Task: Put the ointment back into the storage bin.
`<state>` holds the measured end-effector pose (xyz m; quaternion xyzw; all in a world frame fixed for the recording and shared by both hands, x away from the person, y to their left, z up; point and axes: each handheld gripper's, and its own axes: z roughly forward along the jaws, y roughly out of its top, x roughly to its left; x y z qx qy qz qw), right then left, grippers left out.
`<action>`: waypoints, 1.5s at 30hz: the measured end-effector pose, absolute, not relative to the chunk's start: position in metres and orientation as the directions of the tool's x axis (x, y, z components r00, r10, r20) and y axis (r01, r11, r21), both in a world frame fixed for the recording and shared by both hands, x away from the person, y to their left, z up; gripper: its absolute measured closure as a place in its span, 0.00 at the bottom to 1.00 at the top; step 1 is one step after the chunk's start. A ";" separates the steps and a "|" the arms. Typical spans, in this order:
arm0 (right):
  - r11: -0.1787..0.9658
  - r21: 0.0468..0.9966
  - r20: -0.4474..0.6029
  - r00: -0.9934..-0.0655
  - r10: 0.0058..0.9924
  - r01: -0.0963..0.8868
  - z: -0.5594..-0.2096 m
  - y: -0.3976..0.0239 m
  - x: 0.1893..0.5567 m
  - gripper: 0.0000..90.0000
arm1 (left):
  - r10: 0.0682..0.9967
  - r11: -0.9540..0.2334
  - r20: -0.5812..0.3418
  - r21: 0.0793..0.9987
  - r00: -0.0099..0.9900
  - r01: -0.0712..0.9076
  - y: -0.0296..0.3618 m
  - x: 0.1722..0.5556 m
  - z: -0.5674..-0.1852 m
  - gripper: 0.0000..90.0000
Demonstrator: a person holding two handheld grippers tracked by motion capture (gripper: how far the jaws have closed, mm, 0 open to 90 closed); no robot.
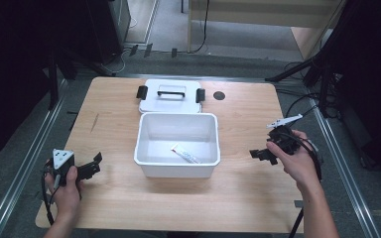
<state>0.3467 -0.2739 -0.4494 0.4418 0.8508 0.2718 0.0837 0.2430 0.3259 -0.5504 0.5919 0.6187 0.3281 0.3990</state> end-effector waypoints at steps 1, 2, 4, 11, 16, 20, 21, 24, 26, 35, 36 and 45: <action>0.450 0.541 0.101 -0.586 0.804 0.711 -0.453 -0.277 0.345 0.16 | 0.994 0.084 -0.105 0.878 0.019 0.471 0.326 0.243 -0.550 0.00; 0.442 0.546 0.105 -0.582 0.807 0.712 -0.457 -0.280 0.343 0.16 | 0.994 0.084 -0.105 0.878 0.019 0.470 0.326 0.243 -0.550 0.00; 0.432 0.563 0.105 -0.580 0.808 0.704 -0.463 -0.284 0.339 0.16 | 0.994 0.083 -0.104 0.878 0.019 0.471 0.326 0.243 -0.550 0.00; 0.341 0.663 0.109 -0.537 0.837 0.666 -0.482 -0.302 0.324 0.16 | 0.994 0.083 -0.104 0.878 0.018 0.471 0.326 0.243 -0.550 0.00; 0.281 0.716 0.118 -0.507 0.854 0.639 -0.496 -0.315 0.314 0.16 | 0.994 0.084 -0.104 0.878 0.018 0.471 0.326 0.243 -0.550 0.00; 0.252 0.748 0.111 -0.490 0.864 0.614 -0.506 -0.324 0.305 0.16 | 0.994 0.084 -0.104 0.878 0.017 0.471 0.326 0.243 -0.550 0.00; 0.240 0.758 0.113 -0.484 0.868 0.606 -0.509 -0.326 0.303 0.16 | 0.994 0.084 -0.104 0.878 0.017 0.471 0.326 0.243 -0.550 0.00; 0.187 0.795 0.139 -0.473 0.870 0.577 -0.515 -0.333 0.295 0.15 | 0.994 0.084 -0.104 0.878 0.017 0.471 0.326 0.243 -0.550 0.00; 0.163 0.814 0.136 -0.456 0.880 0.557 -0.521 -0.338 0.288 0.15 | 0.994 0.083 -0.103 0.878 0.017 0.471 0.326 0.243 -0.550 0.00; 0.061 0.855 0.162 -0.377 0.912 0.515 -0.539 -0.357 0.263 0.14 | 0.995 0.081 -0.101 0.878 0.016 0.473 0.325 0.243 -0.550 0.00; 0.048 0.860 0.170 -0.374 0.912 0.508 -0.539 -0.359 0.261 0.14 | 0.995 0.082 -0.101 0.877 0.016 0.474 0.325 0.243 -0.550 0.00; -0.021 0.874 0.207 -0.333 0.920 0.485 -0.540 -0.364 0.248 0.15 | 0.994 0.087 -0.109 0.877 0.021 0.474 0.326 0.243 -0.550 0.00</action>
